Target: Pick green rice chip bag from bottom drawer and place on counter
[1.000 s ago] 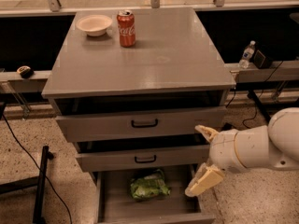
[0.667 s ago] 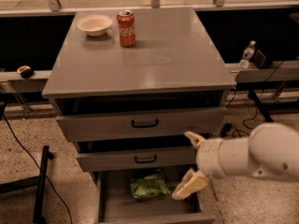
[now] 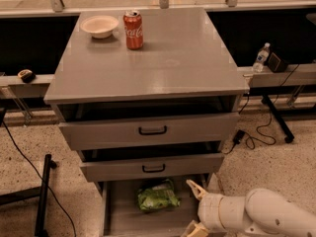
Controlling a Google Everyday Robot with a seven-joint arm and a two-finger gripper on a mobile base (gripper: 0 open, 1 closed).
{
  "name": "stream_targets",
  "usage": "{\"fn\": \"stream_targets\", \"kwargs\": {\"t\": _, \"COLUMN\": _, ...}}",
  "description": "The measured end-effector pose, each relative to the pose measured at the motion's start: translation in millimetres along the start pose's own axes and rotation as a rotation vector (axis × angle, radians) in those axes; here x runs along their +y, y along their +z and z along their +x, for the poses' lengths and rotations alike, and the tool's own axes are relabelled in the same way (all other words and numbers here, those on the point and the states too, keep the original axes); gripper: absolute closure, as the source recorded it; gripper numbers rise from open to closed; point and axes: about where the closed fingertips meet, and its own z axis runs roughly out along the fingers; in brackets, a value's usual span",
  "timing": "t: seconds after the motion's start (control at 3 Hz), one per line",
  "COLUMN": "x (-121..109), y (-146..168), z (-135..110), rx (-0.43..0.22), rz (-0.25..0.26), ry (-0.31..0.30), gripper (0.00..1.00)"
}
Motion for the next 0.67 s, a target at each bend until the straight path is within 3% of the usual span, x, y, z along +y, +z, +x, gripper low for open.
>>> {"fn": "stream_targets", "kwargs": {"t": 0.33, "x": 3, "y": 2, "z": -2, "rx": 0.001, "rz": -0.009, "ry": 0.004, "gripper": 0.0}}
{"fn": "stream_targets", "kwargs": {"t": 0.67, "x": -46, "y": 18, "z": 22, "rx": 0.029, "rz": 0.074, "ry": -0.052, "gripper": 0.0}}
